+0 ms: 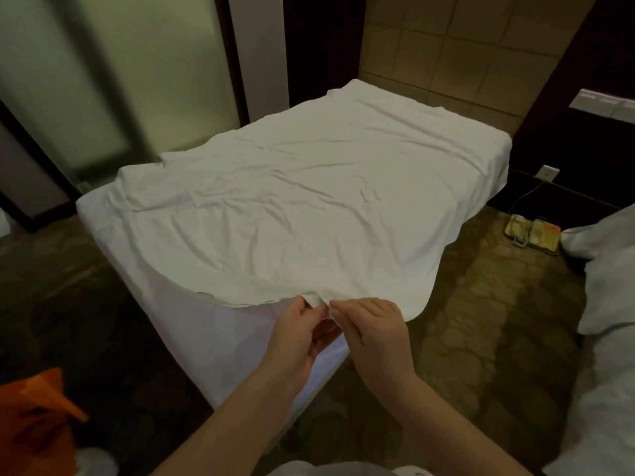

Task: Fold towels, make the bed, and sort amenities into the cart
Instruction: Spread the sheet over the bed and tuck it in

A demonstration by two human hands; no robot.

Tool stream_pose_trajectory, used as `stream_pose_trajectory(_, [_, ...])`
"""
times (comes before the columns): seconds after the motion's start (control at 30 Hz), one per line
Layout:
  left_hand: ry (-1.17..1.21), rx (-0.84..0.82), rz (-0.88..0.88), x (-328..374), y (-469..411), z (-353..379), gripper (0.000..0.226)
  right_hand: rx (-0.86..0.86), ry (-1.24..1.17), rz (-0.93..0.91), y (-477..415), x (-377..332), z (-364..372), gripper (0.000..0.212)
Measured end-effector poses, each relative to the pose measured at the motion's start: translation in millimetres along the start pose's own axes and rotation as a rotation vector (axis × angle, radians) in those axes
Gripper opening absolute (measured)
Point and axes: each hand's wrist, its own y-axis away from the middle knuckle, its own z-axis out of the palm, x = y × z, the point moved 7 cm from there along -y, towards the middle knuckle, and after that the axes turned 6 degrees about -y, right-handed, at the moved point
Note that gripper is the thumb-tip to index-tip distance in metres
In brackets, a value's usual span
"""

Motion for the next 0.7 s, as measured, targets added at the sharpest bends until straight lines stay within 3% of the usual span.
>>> stream_pose_trajectory(0.27, [0.151, 0.185, -0.005, 14, -27, 11, 0.022, -0.150, -0.019, -0.073, -25, 27, 16, 0.055])
stream_pose_trajectory(0.43, [0.077, 0.261, 0.036, 15, -51, 44, 0.017, -0.242, -0.128, -0.169, -51, 70, 13, 0.031])
stream_pose_trajectory(0.57, [0.120, 0.350, 0.027, 4, -60, 63, 0.018, -0.266, -0.208, -0.193, -66, 99, 3, 0.032])
stream_pose_trajectory(0.7, [0.068, 0.552, 0.022, -2, -60, 61, 0.013, -0.343, -0.292, -0.213, -73, 108, 1, 0.028])
